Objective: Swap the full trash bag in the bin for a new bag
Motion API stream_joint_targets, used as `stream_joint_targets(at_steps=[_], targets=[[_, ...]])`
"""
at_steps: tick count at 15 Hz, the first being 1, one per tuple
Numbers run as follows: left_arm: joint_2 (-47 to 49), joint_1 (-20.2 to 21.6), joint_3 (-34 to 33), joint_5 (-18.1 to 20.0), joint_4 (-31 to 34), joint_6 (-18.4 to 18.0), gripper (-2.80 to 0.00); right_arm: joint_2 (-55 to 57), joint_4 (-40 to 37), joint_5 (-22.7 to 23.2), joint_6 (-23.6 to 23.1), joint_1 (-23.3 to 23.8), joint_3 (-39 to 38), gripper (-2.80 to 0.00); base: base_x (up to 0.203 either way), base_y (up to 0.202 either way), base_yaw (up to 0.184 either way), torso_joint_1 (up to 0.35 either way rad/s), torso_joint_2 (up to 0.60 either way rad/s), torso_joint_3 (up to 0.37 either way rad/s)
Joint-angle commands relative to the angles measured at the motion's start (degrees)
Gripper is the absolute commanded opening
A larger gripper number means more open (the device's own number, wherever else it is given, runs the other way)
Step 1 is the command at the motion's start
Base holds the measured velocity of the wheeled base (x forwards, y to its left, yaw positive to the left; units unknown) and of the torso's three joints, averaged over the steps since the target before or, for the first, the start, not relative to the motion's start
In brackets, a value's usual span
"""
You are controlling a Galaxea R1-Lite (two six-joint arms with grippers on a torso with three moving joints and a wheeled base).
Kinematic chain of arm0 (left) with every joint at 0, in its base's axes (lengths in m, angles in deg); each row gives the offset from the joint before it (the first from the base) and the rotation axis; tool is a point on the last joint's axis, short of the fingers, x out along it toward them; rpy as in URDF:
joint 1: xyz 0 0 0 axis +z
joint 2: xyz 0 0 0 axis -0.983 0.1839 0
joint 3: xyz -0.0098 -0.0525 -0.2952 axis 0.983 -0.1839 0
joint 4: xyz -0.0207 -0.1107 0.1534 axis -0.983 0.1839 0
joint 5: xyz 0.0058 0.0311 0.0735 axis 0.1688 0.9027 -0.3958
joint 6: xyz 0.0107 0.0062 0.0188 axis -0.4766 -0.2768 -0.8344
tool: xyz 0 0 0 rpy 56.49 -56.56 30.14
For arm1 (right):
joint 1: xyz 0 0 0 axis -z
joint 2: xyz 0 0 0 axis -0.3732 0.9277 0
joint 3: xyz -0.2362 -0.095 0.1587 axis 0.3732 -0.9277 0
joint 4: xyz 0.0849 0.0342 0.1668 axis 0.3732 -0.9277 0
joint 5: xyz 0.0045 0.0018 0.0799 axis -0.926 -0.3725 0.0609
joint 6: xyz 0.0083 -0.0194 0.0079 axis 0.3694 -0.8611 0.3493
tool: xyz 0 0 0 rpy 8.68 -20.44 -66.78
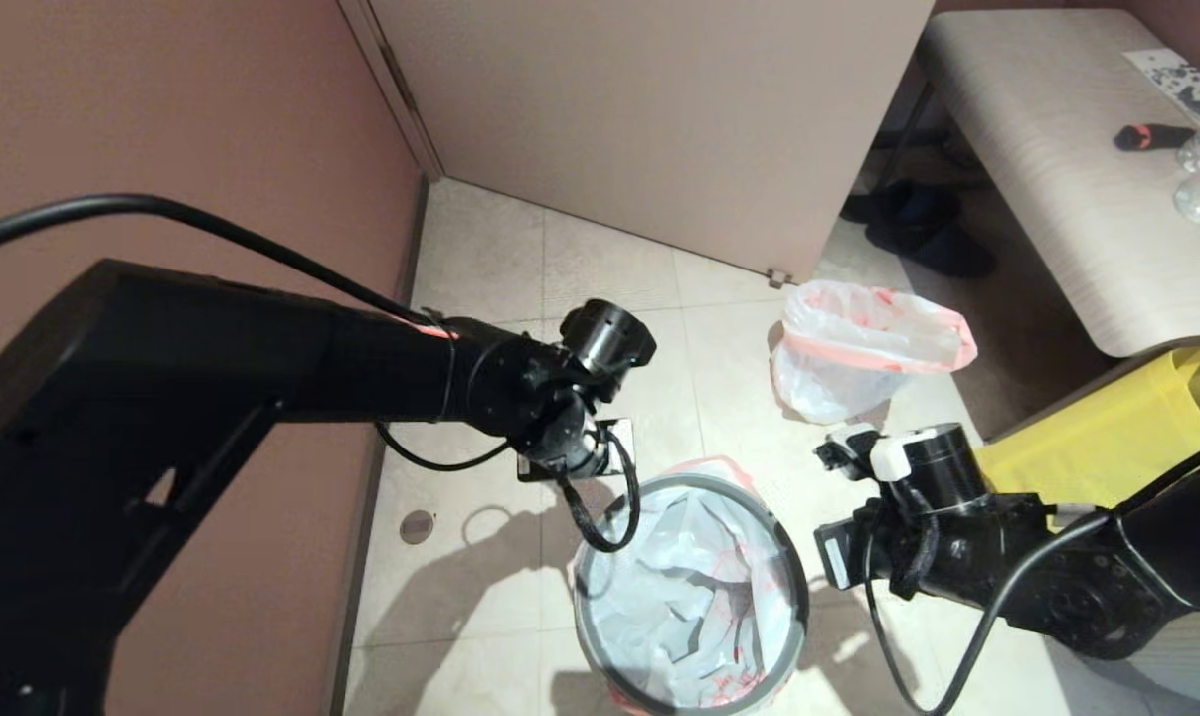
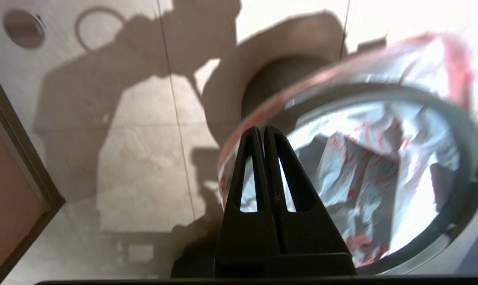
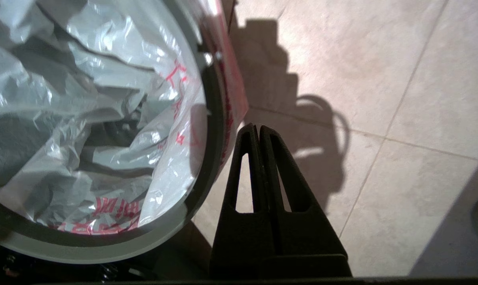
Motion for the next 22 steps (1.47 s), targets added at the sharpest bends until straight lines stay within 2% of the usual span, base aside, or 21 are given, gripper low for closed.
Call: stream_joint_targets(at_steps=[1,4,5,6,9,14,17,19,22], targets=[[-4.4,1.3,1.1,-0.4,-0.1,0.1,-2.8,-7.2,-0.7,-0.5,-0.1,2.7,0.9,-2.8,0.0,0.0,0.0,0.0,0.0,0.0],[-7.0,6.1,5.3,-1.9,0.1,-0.9,-2.8,-11.4,-7.1,-0.8,-0.1,8.8,5.9,-2.8,0.0,0.0,0.0,0.0,0.0,0.0],[-7.9,7.4,5.8,-4.9,1.1,-1.0,-2.8,-13.5,-10.5,-1.3,0.0,9.6,7.8,-2.8,0.0,0.0,0.0,0.0,0.0,0.0],[-9.8,8.2,5.9,-6.9,3.2,-1.0,-2.8,-15.5,-15.7,-3.2,0.1,10.1,10.0,-2.8,0.0,0.0,0.0,0.0,0.0,0.0],[-19.1,9.7,4.2,-9.0,8.3,-0.8,-2.8,-22.5,-27.9,-9.6,1.8,10.2,15.1,-2.8,0.0,0.0,0.0,0.0,0.0,0.0],[-38.4,11.2,-10.6,-12.3,9.6,-1.0,-2.8,-36.6,-44.6,-13.8,6.1,12.1,16.9,-2.8,0.0,0.0,0.0,0.0,0.0,0.0],[-50.5,12.7,-21.0,-15.3,9.6,-3.4,-2.8,-46.5,-53.7,-15.3,8.3,15.1,16.9,-2.8,0.0,0.0,0.0,0.0,0.0,0.0],[-58.6,16.0,-24.9,-16.6,9.6,-4.8,-2.8,-52.8,-57.5,-15.9,8.7,17.4,16.4,-2.8,0.0,0.0,0.0,0.0,0.0,0.0],[-73.5,24.5,-30.8,-16.4,9.3,-7.3,-2.8,-64.9,-62.3,-16.0,9.8,22.0,15.5,-2.8,0.0,0.0,0.0,0.0,0.0,0.0]])
